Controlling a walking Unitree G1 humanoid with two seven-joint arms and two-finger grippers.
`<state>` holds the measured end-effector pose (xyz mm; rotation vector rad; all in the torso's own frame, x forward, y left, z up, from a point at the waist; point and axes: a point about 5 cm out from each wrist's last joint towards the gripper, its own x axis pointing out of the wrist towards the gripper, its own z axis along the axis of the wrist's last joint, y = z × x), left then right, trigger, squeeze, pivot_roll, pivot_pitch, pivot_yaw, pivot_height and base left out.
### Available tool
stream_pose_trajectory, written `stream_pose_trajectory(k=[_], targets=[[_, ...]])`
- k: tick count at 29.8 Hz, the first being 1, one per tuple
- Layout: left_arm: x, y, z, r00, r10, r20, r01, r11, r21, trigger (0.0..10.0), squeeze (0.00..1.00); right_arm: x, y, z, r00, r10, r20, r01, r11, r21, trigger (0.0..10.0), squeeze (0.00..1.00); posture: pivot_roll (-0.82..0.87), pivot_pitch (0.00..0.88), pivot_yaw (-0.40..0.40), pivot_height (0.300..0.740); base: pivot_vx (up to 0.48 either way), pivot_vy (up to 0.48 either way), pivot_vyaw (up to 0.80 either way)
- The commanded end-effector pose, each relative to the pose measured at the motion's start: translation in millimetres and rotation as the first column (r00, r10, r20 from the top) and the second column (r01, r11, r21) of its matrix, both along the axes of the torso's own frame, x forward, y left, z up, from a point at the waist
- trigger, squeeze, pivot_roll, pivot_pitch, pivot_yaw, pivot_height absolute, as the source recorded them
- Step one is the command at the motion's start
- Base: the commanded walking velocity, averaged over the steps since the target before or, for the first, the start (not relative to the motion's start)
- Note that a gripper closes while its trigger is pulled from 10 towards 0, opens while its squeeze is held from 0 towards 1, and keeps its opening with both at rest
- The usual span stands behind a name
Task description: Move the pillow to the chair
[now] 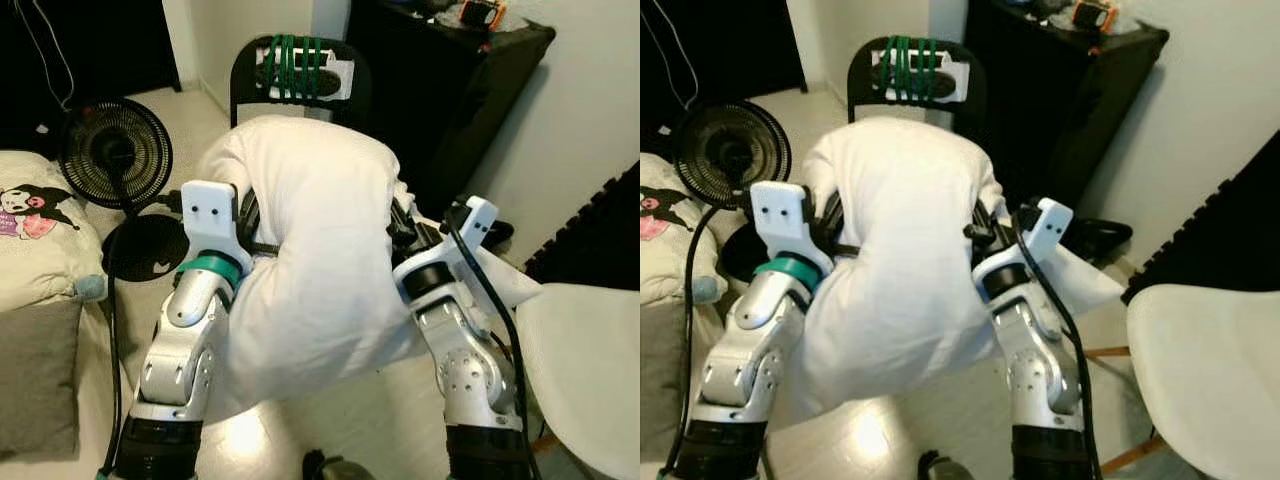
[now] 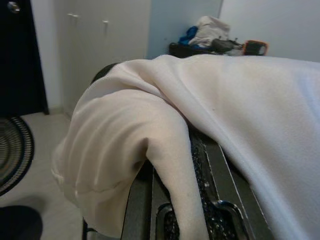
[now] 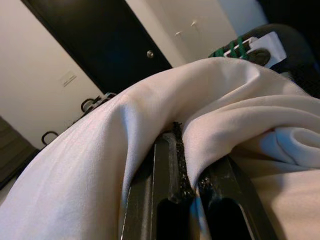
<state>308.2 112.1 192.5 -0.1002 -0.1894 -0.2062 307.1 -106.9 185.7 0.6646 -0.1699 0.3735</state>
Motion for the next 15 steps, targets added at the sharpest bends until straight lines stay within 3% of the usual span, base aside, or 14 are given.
stream_pose_trajectory(k=[1,15], targets=[[-3.3,-13.1,12.1,0.995,-0.058,0.076,0.058,0.998,-0.003,10.0,0.0,-7.0,25.5,-0.2,0.995,0.097,0.011,-0.097,0.995,0.018,10.0,0.0,0.02,0.024,0.03,0.74,0.307,0.0,0.0],[-3.2,-13.3,12.6,0.995,-0.057,0.079,0.057,0.998,-0.004,10.0,0.0,-7.1,26.8,-2.3,0.995,0.1,0.006,-0.1,0.995,0.011,10.0,0.0,0.03,0.025,0.032,0.74,0.313,0.0,0.0]])
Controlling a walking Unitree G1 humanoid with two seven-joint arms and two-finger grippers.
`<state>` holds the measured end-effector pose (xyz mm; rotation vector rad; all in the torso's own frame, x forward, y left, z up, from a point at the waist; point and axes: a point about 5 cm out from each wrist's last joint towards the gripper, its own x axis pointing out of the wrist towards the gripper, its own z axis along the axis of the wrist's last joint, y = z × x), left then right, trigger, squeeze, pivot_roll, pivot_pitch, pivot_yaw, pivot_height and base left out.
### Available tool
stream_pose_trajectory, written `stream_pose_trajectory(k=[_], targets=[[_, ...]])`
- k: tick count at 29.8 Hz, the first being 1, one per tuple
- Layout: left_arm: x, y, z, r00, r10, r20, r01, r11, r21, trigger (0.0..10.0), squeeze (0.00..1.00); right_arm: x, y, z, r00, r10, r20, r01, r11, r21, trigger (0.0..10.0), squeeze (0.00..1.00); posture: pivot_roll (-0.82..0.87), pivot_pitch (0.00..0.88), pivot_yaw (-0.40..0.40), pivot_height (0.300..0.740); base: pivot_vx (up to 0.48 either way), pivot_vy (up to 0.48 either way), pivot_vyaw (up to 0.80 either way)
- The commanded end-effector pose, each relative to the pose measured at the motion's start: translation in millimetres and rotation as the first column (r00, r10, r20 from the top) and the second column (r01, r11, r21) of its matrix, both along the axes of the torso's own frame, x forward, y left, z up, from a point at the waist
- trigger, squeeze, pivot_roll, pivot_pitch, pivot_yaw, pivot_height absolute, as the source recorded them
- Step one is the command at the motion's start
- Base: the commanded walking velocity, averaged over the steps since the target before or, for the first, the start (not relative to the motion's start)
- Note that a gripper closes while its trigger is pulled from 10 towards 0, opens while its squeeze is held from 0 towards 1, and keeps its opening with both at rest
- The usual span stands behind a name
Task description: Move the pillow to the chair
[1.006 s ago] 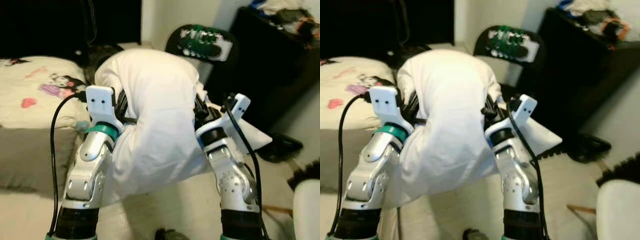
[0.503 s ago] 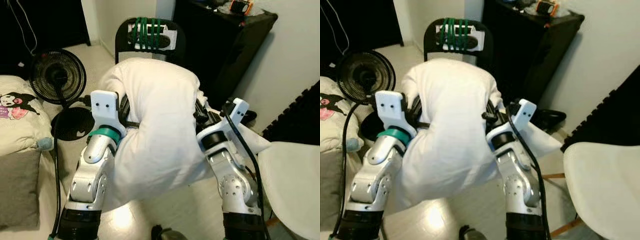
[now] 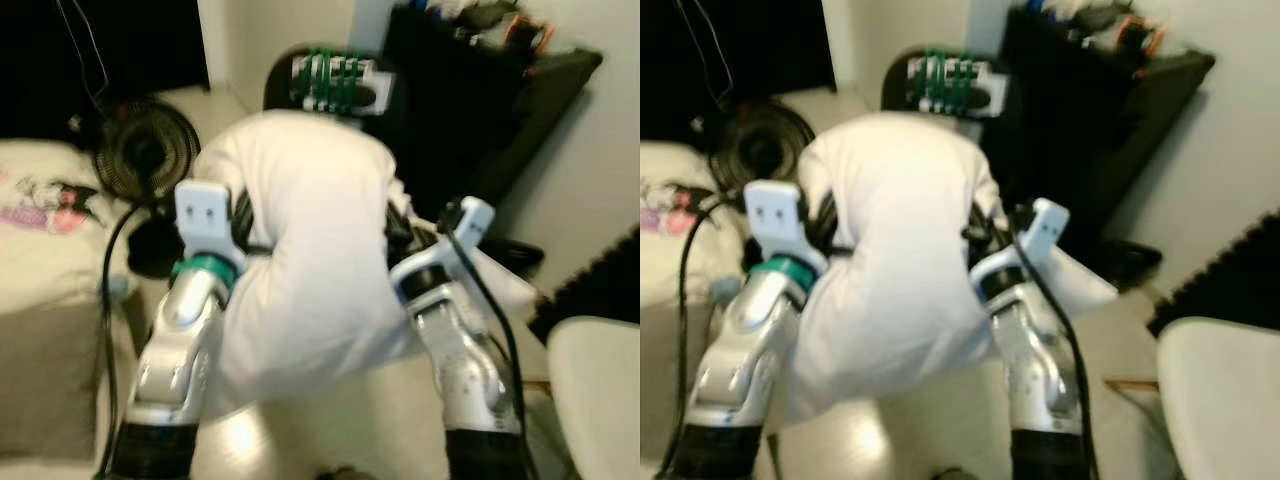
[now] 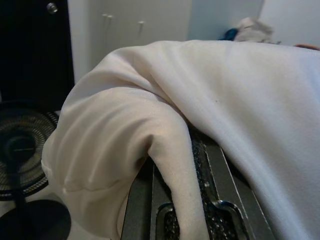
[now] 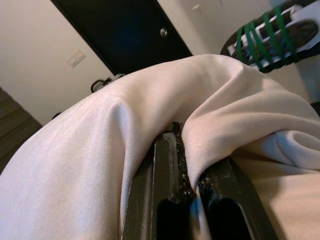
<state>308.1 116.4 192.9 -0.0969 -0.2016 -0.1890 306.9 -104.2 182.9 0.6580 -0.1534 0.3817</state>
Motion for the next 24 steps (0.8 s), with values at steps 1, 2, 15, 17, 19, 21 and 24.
stream_pose_trajectory(k=[1,2,15,17,19,21,24], targets=[[-3.1,-17.6,12.1,0.995,-0.075,0.067,0.075,0.997,-0.003,10.0,0.0,-6.9,24.1,0.4,0.996,0.088,0.016,-0.088,0.996,0.02,10.0,0.0,0.03,0.025,0.032,0.74,0.315,0.0,0.0],[-3.1,-17.7,11.8,0.995,-0.075,0.067,0.075,0.997,-0.002,10.0,0.0,-6.8,24.0,0.1,0.996,0.088,0.015,-0.088,0.996,0.019,10.0,0.0,0.03,0.025,0.032,0.74,0.315,0.0,0.0],[-2.2,-18.0,10.3,0.995,-0.08,0.061,0.08,0.997,0.003,10.0,0.0,-6.7,23.3,-3.7,0.996,0.085,0.001,-0.085,0.996,0.016,10.0,0.0,0.03,0.025,0.04,0.74,0.314,0.0,-0.39],[-2.2,-18.0,10.3,0.995,-0.08,0.061,0.08,0.997,0.003,10.0,0.0,-6.7,23.3,-3.8,0.996,0.085,0.001,-0.085,0.996,0.016,10.0,0.0,0.03,0.025,0.04,0.74,0.319,0.0,-0.8],[-2.1,-18.1,10.3,0.995,-0.081,0.06,0.081,0.997,0.003,10.0,0.0,-6.7,23.5,-4.1,0.996,0.084,0.002,-0.084,0.996,0.016,10.0,0.0,0.03,0.025,0.04,0.74,0.315,0.0,-0.8],[-2.2,-18.1,10.1,0.995,-0.081,0.059,0.081,0.997,0.004,10.0,0.0,-6.9,23.7,-4.3,0.997,0.083,0.002,-0.083,0.996,0.016,10.0,0.0,0.03,0.027,0.041,0.74,0.311,0.0,-0.55],[-2.0,-17.5,9.7,0.995,-0.081,0.057,0.081,0.997,0.003,10.0,0.0,-6.9,23.7,-4.3,0.997,0.083,0.002,-0.083,0.996,0.016,10.0,0.0,0.03,0.027,0.042,0.74,0.316,0.0,0.0]])
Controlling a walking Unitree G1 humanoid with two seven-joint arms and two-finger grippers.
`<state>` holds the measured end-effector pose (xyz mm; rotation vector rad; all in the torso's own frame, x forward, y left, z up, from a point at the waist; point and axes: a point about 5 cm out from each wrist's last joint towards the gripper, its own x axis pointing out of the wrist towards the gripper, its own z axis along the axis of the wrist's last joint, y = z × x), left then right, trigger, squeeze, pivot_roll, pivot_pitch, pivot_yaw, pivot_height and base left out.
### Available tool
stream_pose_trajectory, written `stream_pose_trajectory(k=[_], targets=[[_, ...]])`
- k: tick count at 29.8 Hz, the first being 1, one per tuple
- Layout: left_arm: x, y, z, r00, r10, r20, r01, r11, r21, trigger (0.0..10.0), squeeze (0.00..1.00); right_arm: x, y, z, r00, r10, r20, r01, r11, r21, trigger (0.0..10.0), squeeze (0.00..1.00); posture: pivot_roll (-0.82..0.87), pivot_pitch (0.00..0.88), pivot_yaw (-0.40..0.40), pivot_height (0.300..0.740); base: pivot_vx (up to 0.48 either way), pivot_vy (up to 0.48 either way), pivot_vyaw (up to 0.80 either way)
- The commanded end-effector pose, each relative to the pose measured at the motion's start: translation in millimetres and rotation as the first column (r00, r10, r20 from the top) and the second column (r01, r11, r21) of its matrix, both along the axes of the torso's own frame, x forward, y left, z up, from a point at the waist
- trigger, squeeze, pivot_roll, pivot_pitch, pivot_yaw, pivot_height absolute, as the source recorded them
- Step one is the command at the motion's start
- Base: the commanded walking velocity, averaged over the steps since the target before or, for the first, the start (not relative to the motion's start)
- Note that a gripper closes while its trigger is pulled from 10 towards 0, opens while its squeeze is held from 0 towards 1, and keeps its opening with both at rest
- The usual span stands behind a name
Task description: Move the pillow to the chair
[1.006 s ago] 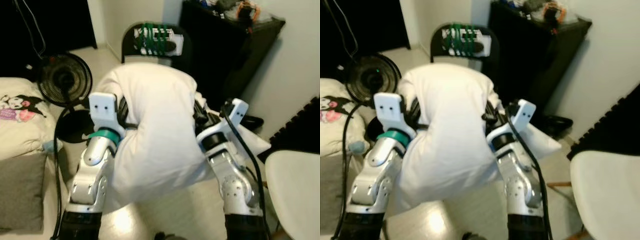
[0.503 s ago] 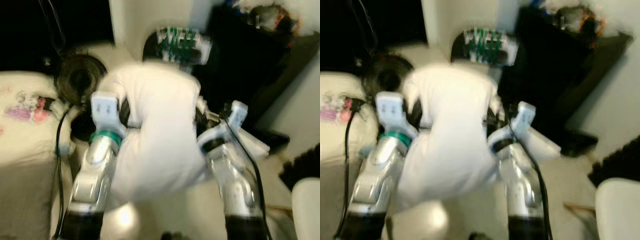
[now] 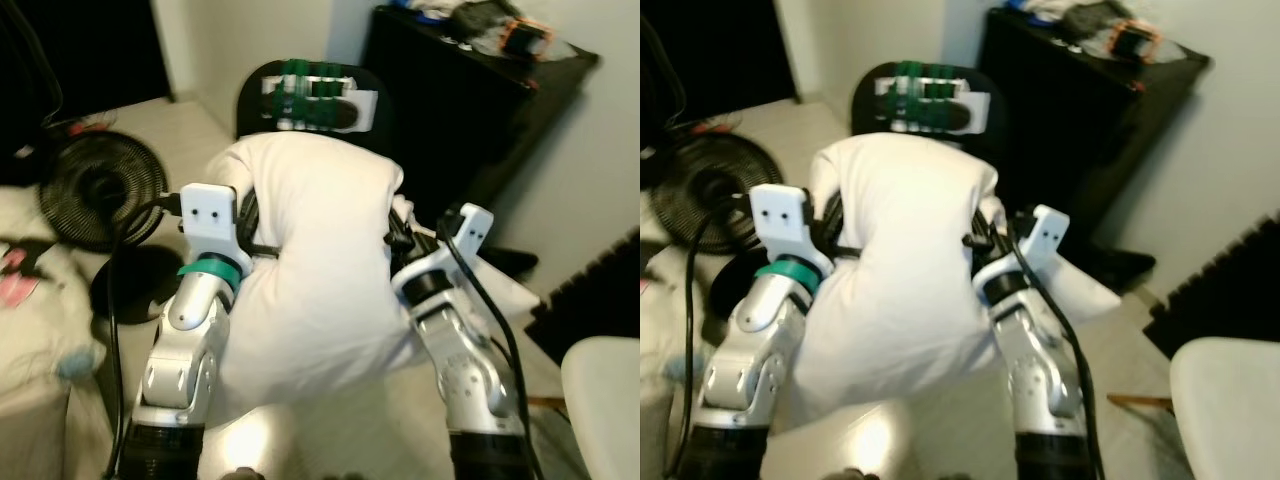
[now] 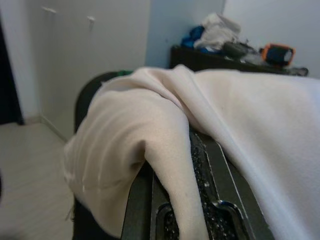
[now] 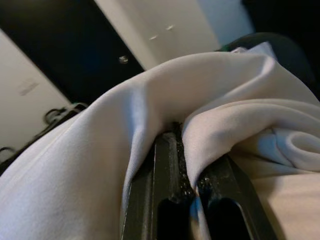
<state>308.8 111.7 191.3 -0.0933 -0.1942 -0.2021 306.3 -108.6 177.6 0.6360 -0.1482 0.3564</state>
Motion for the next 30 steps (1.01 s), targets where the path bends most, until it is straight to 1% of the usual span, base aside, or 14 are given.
stream_pose_trajectory(k=[1,19,27,30], targets=[[-2.8,-12.9,11.3,0.996,-0.068,0.064,0.068,0.998,-0.003,10.0,0.0,-6.3,28.0,0.9,0.994,0.107,0.012,-0.107,0.994,0.038,10.0,0.0,0.03,0.027,0.042,0.74,0.315,0.0,0.0],[-3.2,-12.8,9.0,0.996,-0.064,0.055,0.064,0.998,-0.002,10.0,0.0,-6.7,28.2,-4.4,0.994,0.11,-0.005,-0.11,0.994,0.029,10.0,0.0,0.03,0.031,0.043,0.74,0.315,0.0,0.0],[-3.1,-13.3,7.3,0.996,-0.069,0.05,0.069,0.998,0.002,10.0,0.0,-6.9,27.0,-8.0,0.994,0.104,-0.018,-0.103,0.994,0.028,10.0,0.0,0.03,0.029,0.045,0.74,0.315,0.0,-0.75],[-3.0,-13.2,6.8,0.996,-0.07,0.049,0.07,0.998,0.003,10.0,0.0,-7.0,27.1,-9.0,0.994,0.103,-0.019,-0.103,0.994,0.025,10.0,0.0,0.03,0.025,0.044,0.74,0.315,0.0,0.0]])
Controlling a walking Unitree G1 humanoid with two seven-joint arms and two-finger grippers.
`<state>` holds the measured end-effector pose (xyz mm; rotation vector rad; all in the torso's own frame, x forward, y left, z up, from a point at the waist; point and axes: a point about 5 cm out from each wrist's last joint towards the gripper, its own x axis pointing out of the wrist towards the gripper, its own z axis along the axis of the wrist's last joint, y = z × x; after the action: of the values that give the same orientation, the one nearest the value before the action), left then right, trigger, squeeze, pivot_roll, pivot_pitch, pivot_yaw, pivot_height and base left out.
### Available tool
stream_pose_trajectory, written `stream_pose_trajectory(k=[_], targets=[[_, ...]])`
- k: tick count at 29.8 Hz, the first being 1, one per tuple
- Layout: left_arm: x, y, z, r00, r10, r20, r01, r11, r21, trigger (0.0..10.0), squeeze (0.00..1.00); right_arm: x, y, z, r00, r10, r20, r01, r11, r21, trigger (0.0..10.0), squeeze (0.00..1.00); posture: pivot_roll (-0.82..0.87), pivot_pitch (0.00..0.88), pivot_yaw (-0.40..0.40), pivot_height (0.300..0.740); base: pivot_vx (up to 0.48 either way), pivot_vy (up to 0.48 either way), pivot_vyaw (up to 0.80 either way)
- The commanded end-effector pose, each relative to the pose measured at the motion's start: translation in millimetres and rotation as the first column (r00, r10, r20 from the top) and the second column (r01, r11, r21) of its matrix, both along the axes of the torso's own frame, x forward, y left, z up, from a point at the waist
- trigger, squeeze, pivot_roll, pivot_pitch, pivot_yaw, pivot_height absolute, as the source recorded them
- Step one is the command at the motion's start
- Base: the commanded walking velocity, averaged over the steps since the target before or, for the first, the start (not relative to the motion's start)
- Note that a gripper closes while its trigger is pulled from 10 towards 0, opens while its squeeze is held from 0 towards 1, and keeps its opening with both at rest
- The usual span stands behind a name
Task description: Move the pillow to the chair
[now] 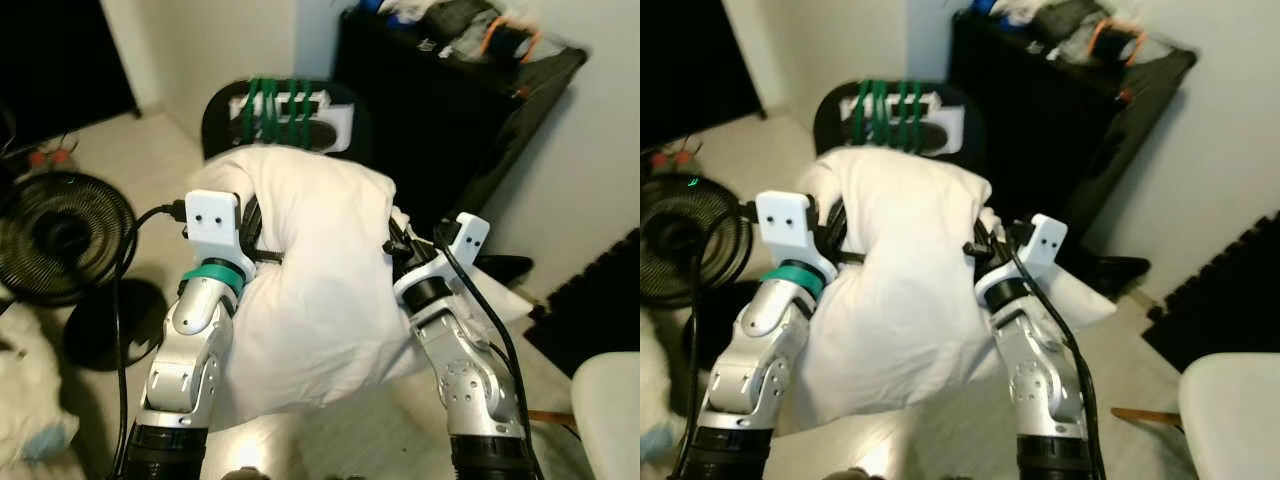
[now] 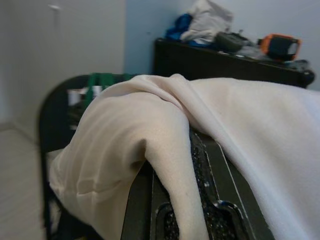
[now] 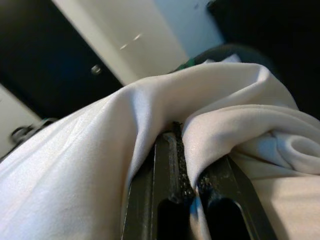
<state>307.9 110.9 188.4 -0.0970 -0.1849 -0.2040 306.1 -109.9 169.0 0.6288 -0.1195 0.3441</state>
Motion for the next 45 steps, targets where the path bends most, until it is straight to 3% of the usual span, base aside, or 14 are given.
stream_pose_trajectory(k=[1,31,35,45], targets=[[-2.1,-12.3,9.4,0.996,-0.068,0.058,0.067,0.998,0.006,10.0,0.0,-6.8,28.6,-0.7,0.994,0.106,0.009,-0.106,0.994,0.036,10.0,0.0,0.03,0.025,0.044,0.74,0.315,0.0,0.0],[-5.1,-9.3,2.2,0.998,-0.062,0.025,0.062,0.998,-0.003,10.0,0.0,-8.6,31.3,-12.4,0.991,0.133,-0.034,-0.132,0.991,0.022,10.0,0.0,0.03,0.027,0.035,0.74,0.291,0.0,0.0],[-14.0,-9.4,-27.0,0.991,-0.11,-0.08,0.114,0.992,0.049,10.0,0.0,-10.8,27.2,-23.9,0.99,0.119,-0.076,-0.119,0.993,0.003,10.0,0.0,0.03,0.031,0.04,0.74,0.0,0.0,0.0],[-23.1,-1.5,-53.8,0.981,-0.102,-0.163,0.118,0.989,0.094,10.0,0.0,-12.1,23.4,-30.5,0.989,0.108,-0.099,-0.108,0.994,0.003,10.0,0.0,0.03,0.036,0.035,0.74,0.0,0.0,0.0]])
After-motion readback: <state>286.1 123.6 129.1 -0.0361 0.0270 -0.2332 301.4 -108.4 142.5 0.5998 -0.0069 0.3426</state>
